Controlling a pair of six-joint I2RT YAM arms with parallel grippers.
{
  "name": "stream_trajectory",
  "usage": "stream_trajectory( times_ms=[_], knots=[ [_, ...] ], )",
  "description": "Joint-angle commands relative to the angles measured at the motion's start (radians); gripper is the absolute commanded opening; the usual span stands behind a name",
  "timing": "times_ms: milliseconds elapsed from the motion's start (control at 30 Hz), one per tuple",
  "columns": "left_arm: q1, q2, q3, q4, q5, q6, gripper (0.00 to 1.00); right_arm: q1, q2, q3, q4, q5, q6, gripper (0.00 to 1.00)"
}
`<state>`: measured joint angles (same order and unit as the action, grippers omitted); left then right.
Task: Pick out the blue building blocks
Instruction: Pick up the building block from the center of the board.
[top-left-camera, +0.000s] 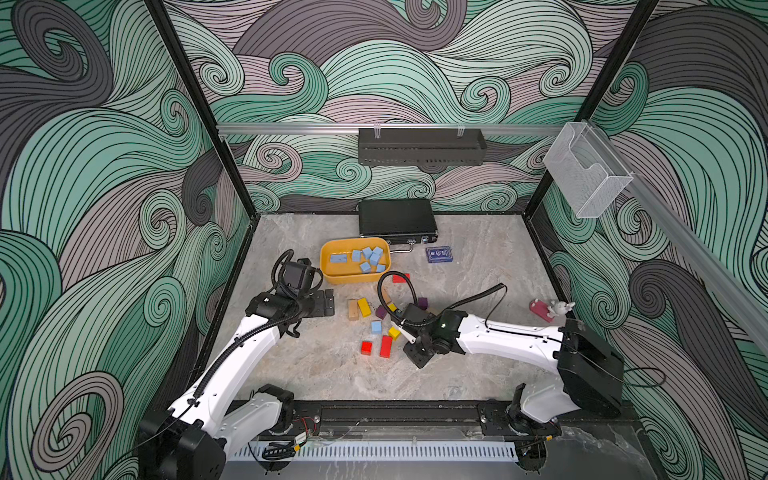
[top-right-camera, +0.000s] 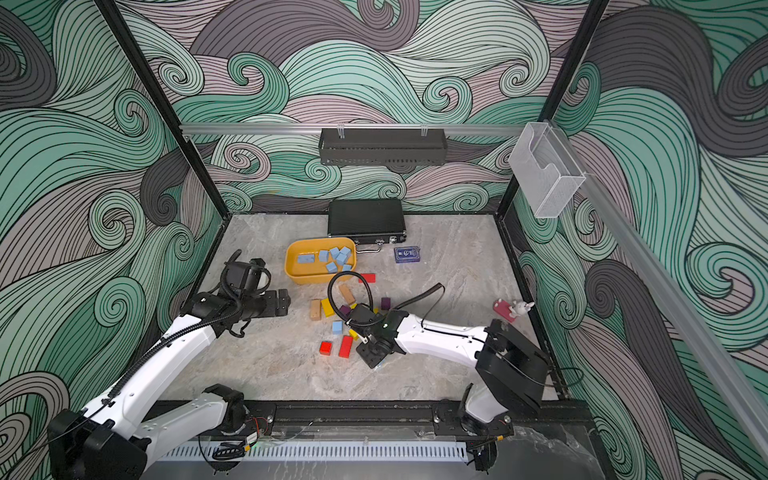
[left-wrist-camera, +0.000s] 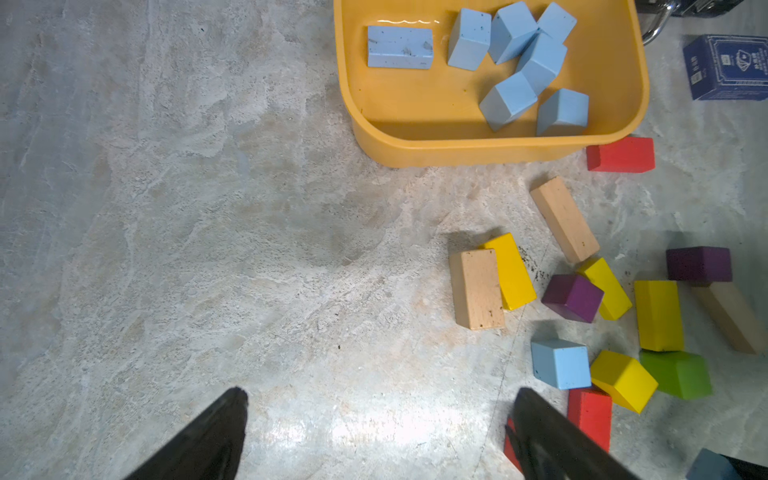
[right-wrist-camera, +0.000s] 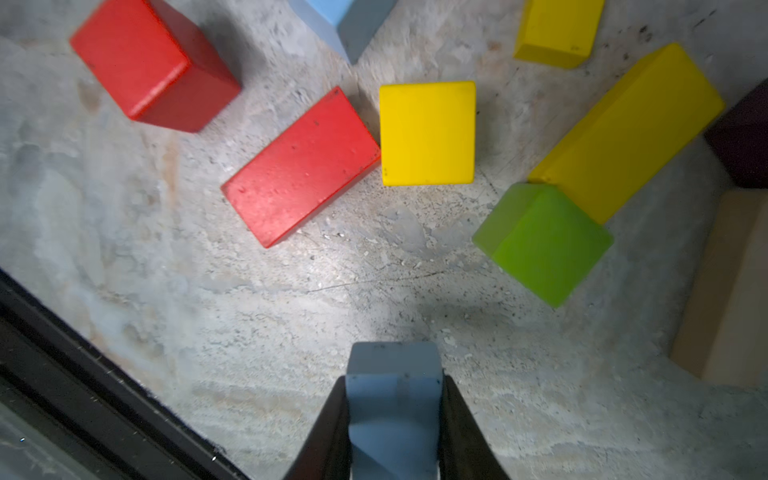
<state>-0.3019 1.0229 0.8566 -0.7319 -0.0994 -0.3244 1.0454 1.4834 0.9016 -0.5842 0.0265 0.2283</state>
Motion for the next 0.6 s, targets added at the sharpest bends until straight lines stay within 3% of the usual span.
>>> stream_trajectory(
  times_ms=[0,267,567],
  knots=[
    [0.010,-0.011,0.066,-0.038,0.004,0.022,0.99,0.004,-0.074,0.012,-0.031,-0.003,0.019,0.00],
    [0.011,0.016,0.189,-0.081,0.000,0.048,0.99,-0.021,-0.150,0.174,-0.097,-0.035,-0.013,0.00],
    [0.017,0.065,0.281,-0.083,-0.001,0.074,0.99,-0.079,-0.073,0.384,-0.122,-0.089,-0.039,0.00]
  ],
)
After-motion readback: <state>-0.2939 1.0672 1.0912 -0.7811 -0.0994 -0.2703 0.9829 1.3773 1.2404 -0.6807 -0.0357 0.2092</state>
